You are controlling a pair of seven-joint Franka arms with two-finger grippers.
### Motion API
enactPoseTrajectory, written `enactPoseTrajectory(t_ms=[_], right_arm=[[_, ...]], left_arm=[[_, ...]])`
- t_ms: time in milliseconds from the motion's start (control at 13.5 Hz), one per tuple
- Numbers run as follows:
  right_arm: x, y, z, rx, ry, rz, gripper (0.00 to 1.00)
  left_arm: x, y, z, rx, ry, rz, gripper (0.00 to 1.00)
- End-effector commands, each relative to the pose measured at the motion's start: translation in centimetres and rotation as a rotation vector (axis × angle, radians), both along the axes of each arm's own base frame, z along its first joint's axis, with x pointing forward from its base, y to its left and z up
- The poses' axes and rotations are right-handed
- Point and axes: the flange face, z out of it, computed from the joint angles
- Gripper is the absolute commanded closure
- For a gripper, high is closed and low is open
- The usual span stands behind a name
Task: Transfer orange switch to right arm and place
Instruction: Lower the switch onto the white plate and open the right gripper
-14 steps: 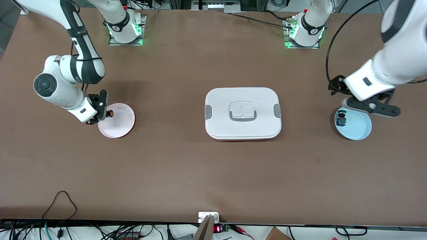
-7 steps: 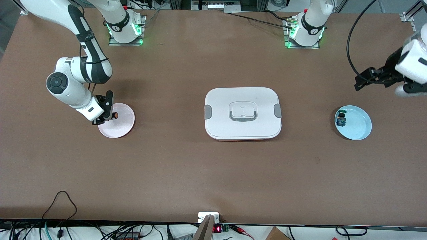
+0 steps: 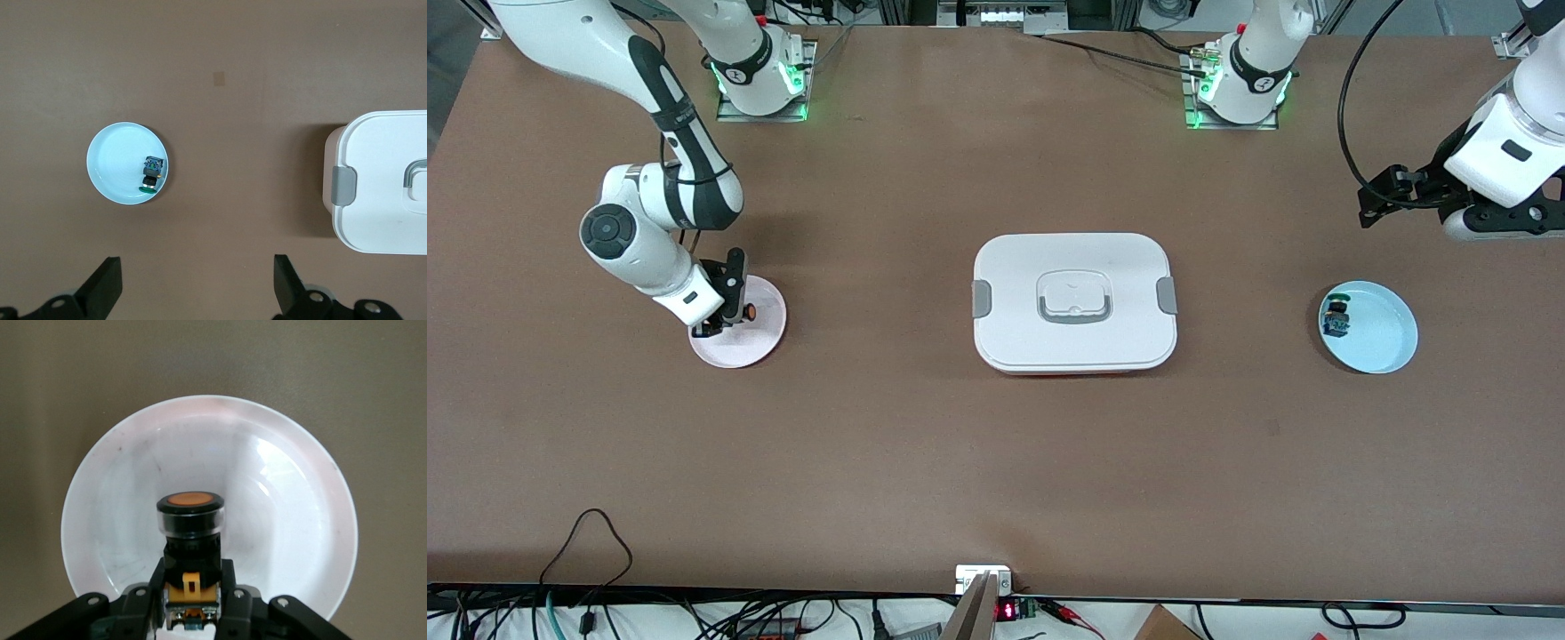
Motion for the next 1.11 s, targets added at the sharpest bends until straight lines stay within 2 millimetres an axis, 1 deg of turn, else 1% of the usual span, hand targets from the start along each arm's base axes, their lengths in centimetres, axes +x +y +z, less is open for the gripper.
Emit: enactPoseTrajectory(t_ms=[0,74,222,296,370,444,592,666,887,1035], right_arm=[[-0.3,0.1,-0.6,-0.002,-0.024,0.025,0.97],[-0.4,0.1,-1.0,-0.003,-0.021,0.026,0.97],[-0.5,0.1,-1.1,-0.003,-0.018,0.024,0.96],[-0.5,0.0,-1.1,-0.002,-0.017,0.021,0.80],[-0.5,-0.1,-1.1,-0.002,-0.016,0.012,0.07],[-0.5,-0.2,-1.0,-0.002,-0.013,0.001,0.00],[-0.4,-0.2,-0.5,-0.002,-0.016,-0.003,0.00],[-0.4,-0.3,0.1,0.000,-0.008,-0.009,0.00],[-0.2,-0.1,3.1,0.005,-0.001,-0.018,0.00],[0.4,0.0,5.5,0.008,-0.017,-0.020,0.00]], left_arm=[[-0.3,0.5,0.1,-0.019,0.016,-0.006,0.00],[-0.4,0.8,0.0,-0.019,0.023,-0.002,0.00],[-0.2,0.9,0.6,-0.018,0.012,0.000,0.00],[-0.1,0.8,0.6,-0.018,0.010,0.000,0.00],[-0.1,0.8,0.6,-0.018,0.012,0.000,0.00],[-0.1,0.8,0.5,-0.018,0.012,0.001,0.00],[0.0,2.2,0.5,-0.018,0.013,0.027,0.00],[0.0,2.3,0.5,-0.018,0.013,0.027,0.00],[0.1,2.3,0.4,-0.018,0.015,0.027,0.00],[0.1,2.3,0.5,-0.018,0.013,0.029,0.00]])
